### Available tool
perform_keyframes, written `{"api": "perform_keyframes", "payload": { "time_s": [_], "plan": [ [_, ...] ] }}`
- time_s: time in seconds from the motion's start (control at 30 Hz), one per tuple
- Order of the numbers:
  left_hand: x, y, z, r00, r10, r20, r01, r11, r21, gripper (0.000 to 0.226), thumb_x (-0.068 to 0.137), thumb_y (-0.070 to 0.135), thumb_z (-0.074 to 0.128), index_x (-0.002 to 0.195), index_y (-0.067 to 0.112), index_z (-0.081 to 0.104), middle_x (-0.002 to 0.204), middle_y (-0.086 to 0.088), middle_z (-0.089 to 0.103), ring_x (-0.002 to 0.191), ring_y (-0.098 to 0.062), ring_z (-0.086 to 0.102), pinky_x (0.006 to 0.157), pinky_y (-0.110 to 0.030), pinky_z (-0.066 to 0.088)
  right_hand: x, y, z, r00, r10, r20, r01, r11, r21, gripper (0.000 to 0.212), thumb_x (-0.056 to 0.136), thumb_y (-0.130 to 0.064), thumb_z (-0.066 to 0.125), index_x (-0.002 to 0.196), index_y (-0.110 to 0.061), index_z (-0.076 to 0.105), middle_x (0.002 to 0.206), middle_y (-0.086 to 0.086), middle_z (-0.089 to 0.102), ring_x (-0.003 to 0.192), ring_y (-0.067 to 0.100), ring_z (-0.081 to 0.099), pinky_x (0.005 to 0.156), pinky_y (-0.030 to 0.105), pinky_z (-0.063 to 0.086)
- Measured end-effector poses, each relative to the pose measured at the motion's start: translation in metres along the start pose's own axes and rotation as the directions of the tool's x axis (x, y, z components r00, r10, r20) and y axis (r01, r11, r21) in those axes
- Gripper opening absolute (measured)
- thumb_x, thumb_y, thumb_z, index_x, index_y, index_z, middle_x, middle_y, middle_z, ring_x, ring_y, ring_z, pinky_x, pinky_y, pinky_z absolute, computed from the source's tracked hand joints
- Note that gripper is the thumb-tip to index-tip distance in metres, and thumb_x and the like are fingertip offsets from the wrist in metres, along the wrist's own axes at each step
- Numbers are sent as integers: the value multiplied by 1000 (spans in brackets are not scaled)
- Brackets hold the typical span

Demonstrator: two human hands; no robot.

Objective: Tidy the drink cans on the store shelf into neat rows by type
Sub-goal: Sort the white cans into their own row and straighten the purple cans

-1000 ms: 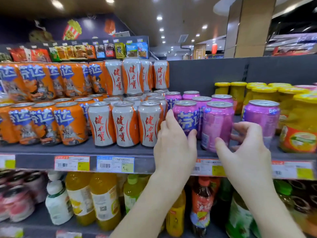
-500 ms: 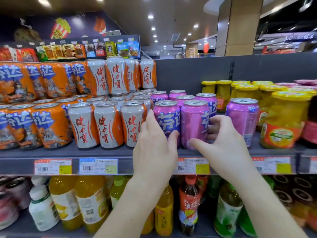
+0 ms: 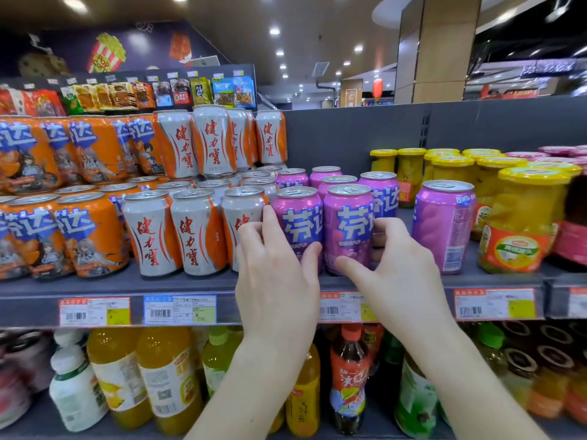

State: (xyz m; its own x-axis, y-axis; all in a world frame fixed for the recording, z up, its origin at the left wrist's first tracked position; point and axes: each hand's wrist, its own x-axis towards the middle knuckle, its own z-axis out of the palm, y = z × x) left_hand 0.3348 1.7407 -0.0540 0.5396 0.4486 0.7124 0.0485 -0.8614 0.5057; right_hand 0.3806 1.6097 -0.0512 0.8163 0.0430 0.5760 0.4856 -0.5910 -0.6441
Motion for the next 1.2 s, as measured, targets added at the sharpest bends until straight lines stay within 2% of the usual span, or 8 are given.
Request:
{"api": "perform_keyframes", "payload": {
  "time_s": [0.23,0.37,0.43,0.57,0.73,0.87,1.0,1.2],
  "plan": [
    [0,-3,0,998,-6,-57,9,999,44,77,87,46,73,150,16,41,126,-5,51,114,-20,48,85,-35,52,-4,-2,-1,998,-57,-31,58,997,41,68,78,-43,82,135,-24,50,119,-9,64,102,5,64,82,16,50],
    [-1,-8,-1,994,35,-99,-35,999,6,77,82,47,78,145,17,45,124,-7,49,110,-20,44,91,-37,50,-14,11,-35,910,-94,-403,118,992,36,44,84,-21,79,122,-16,57,105,-3,58,87,10,60,77,20,49],
    [-2,-5,-3,987,95,-127,-99,995,-25,75,81,49,77,143,18,47,126,-6,49,113,-20,43,93,-33,45,-15,23,-46,882,-18,-471,12,1000,-16,47,85,-18,77,126,-11,53,114,3,53,100,23,57,85,27,44],
    [8,7,-10,958,246,-147,-256,965,-55,64,83,48,76,137,19,54,131,-4,51,119,-21,43,99,-29,37,-8,35,-35,954,115,-276,-153,981,-121,76,90,-21,69,153,-6,28,147,16,44,133,34,40,109,45,36],
    [40,16,-15,904,426,41,-425,905,-23,59,86,52,70,137,26,56,138,3,55,128,-21,48,107,-38,37,5,38,-32,937,174,-304,-199,979,-52,83,87,-24,72,155,-11,26,145,11,47,129,32,42,107,44,37],
    [62,21,-17,830,507,230,-539,837,100,56,87,63,62,135,34,57,132,9,63,126,-20,53,109,-43,34,6,37,-31,970,120,-209,-129,991,-29,78,76,-38,83,143,-18,48,115,1,49,105,22,56,89,30,43],
    [78,21,-21,780,545,307,-589,805,67,51,87,63,62,128,34,63,124,9,68,117,-22,58,104,-45,42,16,40,-38,989,124,-86,-119,991,66,43,82,-33,76,118,-27,53,116,-3,56,108,14,57,87,31,49],
    [83,30,-24,714,579,393,-625,781,-15,49,90,54,62,134,33,57,131,9,64,116,-18,60,106,-43,41,35,31,-54,966,139,218,-182,964,194,65,88,-24,74,142,-27,40,116,-14,55,94,1,57,61,13,45]
  ]
}}
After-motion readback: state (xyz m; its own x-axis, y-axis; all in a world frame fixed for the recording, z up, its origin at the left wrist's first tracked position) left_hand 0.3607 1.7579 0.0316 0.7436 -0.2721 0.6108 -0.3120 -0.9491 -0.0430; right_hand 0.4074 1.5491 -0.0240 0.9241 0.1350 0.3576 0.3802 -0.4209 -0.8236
